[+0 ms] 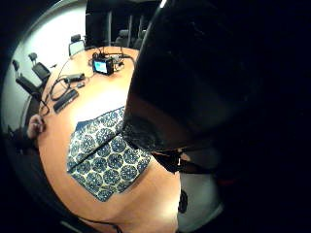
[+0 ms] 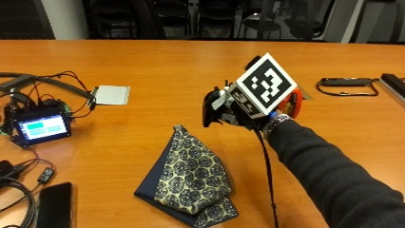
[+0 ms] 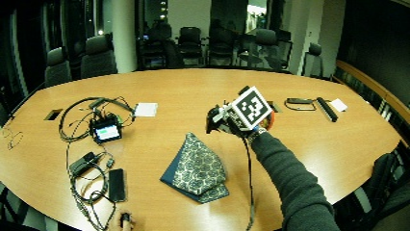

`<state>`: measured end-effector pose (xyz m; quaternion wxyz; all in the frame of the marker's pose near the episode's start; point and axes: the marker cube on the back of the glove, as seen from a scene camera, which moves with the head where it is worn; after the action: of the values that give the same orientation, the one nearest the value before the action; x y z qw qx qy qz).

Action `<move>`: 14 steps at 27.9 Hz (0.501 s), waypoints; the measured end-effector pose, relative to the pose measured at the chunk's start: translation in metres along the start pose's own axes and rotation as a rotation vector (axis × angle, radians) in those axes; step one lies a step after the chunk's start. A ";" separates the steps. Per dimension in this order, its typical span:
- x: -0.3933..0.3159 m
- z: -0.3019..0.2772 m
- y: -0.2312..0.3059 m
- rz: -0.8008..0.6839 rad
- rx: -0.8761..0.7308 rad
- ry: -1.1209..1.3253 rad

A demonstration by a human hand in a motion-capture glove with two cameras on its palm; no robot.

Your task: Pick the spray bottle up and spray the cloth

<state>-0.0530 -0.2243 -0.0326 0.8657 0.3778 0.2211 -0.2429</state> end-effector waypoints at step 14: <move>-0.032 0.014 0.017 -0.279 -0.098 0.176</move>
<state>-0.0657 -0.2170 0.0037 0.8182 0.3206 0.3578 -0.3157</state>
